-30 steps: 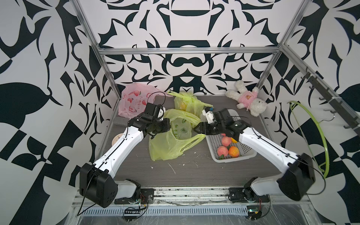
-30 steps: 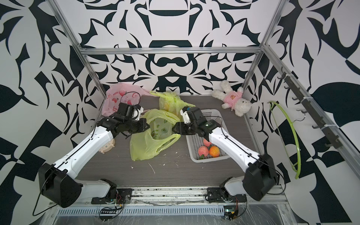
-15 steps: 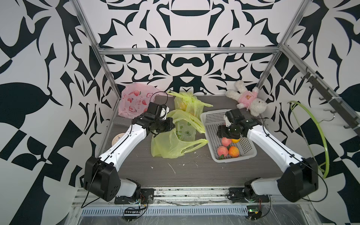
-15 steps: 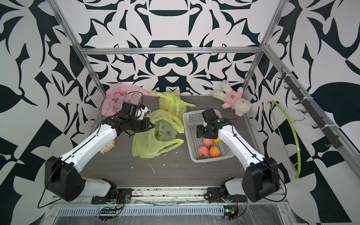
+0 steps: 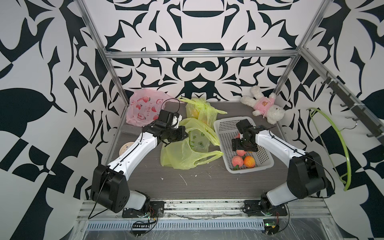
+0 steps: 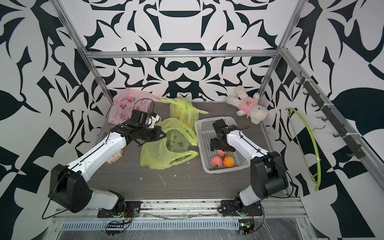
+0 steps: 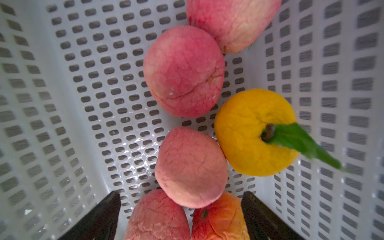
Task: Place the peach into a plastic bag & tie a knot
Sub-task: Pick up the peach from the basket.
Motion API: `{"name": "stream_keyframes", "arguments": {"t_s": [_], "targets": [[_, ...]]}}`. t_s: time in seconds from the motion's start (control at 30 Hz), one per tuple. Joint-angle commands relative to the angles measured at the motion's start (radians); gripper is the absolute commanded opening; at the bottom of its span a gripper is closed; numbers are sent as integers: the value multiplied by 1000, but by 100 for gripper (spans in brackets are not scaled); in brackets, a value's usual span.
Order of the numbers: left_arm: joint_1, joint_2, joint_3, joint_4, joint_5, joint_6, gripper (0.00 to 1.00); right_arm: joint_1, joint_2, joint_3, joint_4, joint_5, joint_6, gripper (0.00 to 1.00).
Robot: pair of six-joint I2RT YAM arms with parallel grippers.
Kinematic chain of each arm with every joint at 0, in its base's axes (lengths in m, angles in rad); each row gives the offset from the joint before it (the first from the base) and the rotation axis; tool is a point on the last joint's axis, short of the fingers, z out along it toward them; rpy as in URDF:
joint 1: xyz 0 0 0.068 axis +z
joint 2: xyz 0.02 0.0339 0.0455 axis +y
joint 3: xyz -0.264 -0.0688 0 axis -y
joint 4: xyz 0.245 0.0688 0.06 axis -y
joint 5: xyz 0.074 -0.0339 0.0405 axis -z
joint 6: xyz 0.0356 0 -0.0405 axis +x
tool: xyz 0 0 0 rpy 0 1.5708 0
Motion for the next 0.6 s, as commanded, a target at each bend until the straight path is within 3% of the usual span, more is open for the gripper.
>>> {"name": "stream_keyframes", "arguments": {"t_s": [0.0, 0.13, 0.27, 0.4, 0.57], "targets": [[5, 16, -5, 14, 22, 3, 0, -13, 34, -8, 45, -3, 7, 92], [5, 14, -9, 13, 23, 0, 0, -25, 96, -6, 96, -23, 8, 90], [4, 12, -15, 13, 23, -2, 0, -27, 118, 10, 124, -56, 11, 71], [5, 15, -16, 13, 24, -6, 0, -25, 28, 23, 101, -77, 23, 50], [3, 25, -9, 19, 29, -12, 0, 29, -139, 91, 75, -181, 36, 39]]}}
